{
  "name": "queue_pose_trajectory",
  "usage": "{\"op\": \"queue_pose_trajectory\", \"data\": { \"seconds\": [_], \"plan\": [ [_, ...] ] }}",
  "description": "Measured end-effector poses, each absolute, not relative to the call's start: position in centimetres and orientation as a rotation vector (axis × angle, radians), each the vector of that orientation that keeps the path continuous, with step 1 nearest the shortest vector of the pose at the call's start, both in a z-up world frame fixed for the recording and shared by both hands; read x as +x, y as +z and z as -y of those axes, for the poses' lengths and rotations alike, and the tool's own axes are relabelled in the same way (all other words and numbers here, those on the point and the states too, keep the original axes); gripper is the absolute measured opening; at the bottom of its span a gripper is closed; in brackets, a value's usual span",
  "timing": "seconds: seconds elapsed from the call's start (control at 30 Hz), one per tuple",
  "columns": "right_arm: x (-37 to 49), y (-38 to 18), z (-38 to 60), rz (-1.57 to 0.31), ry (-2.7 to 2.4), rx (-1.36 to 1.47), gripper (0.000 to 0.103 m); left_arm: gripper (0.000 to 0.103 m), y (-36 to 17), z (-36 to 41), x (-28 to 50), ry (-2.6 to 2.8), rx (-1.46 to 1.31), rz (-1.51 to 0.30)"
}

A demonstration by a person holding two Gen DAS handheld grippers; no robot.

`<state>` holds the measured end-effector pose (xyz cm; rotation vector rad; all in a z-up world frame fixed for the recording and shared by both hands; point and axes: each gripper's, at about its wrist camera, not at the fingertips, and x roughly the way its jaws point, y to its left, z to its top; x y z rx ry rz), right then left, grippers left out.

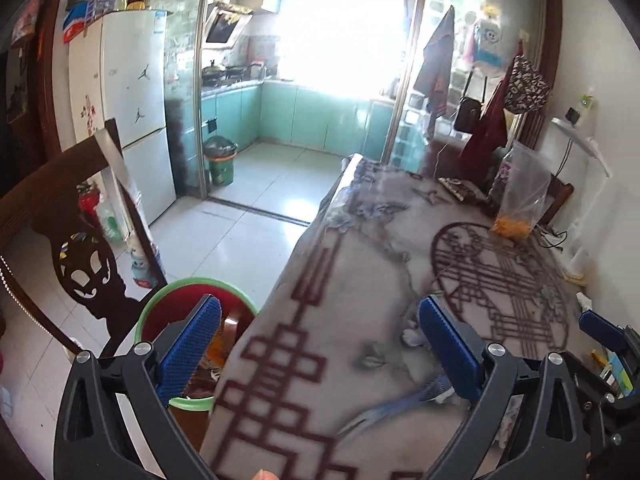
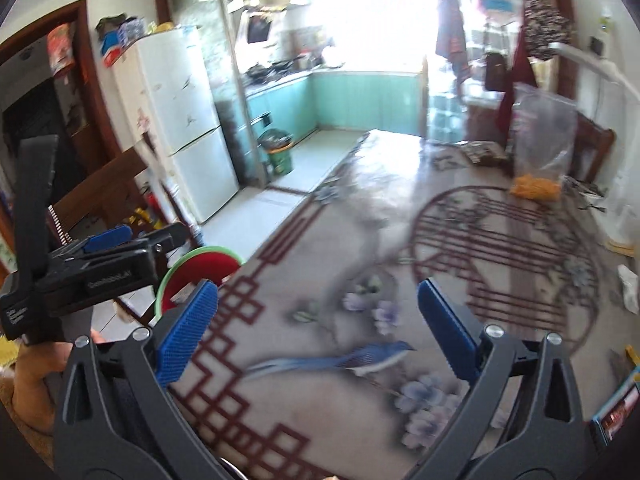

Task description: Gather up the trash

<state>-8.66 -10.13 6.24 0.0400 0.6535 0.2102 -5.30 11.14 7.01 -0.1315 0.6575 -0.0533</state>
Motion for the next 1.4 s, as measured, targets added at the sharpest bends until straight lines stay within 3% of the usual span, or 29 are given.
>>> {"op": "queue_pose_trajectory", "data": {
  "seconds": [0.2,0.47,0.67,1.4],
  "plan": [
    [-14.2,8.2,15.9,-0.405,0.075,0.108,0.098,0.095,8.5,-5.5,-8.2,-0.127,-0.110,-0.602],
    [-15.6,9.0,21.3,-0.387,0.031,0.232,0.098,0.095,9.7,-2.1,-10.5,-0.036,0.003,-0.505],
    [-18.0,8.8,20.6,-0.304,-0.147,0.067,0.099,0.095,10.1,-2.8,-11.0,-0.035,-0.075,-0.480],
    [-16.6,7.1,19.4,-0.479,-0.083,0.075,0.099,0.095,8.8,-3.5,-10.5,-0.033,-0.118,-0.545]
  ]
}}
